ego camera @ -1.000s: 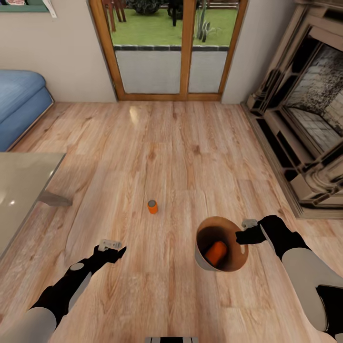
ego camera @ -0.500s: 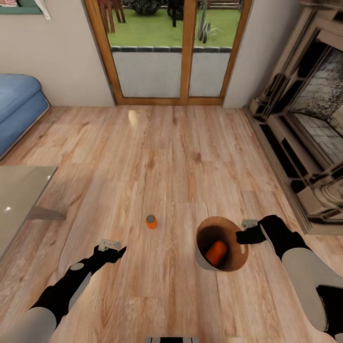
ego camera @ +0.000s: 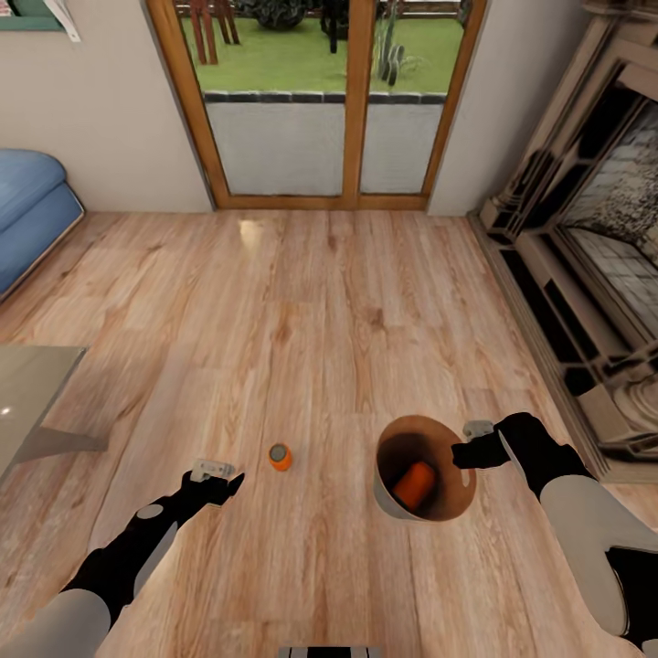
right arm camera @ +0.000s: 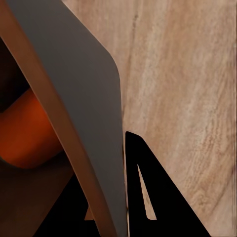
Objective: Put the three can of soda from the living room inside the tash can in the kitchen.
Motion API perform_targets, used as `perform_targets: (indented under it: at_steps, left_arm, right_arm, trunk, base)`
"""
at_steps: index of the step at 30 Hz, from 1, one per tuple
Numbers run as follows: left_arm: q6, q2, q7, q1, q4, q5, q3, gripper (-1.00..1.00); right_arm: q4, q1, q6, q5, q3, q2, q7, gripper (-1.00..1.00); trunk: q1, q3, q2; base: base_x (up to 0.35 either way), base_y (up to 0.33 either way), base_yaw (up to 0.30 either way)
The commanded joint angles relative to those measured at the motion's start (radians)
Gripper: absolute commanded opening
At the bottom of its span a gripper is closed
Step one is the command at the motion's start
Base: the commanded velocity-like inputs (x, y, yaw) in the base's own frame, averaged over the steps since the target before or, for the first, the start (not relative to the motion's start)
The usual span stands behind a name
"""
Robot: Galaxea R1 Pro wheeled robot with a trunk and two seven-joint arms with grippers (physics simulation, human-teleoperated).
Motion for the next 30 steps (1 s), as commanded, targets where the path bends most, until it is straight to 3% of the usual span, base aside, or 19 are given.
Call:
perform_targets:
  at_steps: [1, 11, 30]
  left_arm:
    - [0.000, 0.000, 0.000, 0.001, 0.000, 0.000, 0.000, 1.00]
    - [-0.002, 0.000, 0.018, 0.000, 0.000, 0.000, 0.001, 1.00]
    - [-0.003, 0.000, 0.018, 0.001, 0.000, 0.000, 0.000, 1.00]
  right_arm:
    - [0.000, 0.000, 0.009, -0.023, -0.002, 0.000, 0.007, -1.00]
    - [0.001, 0.000, 0.009, -0.023, -0.001, 0.002, 0.006, -1.00]
    - [0.001, 0.015, 0.010, -0.023, 0.001, 0.006, 0.001, -1.00]
  trunk:
    - [0.000, 0.000, 0.000]
    - [0.000, 0.000, 0.000]
    - [0.000, 0.000, 0.000]
  base:
    - [0.289, -0.186, 0.000]
    - [0.278, -0.181, 0.000]
    - [0.288, -0.040, 0.000]
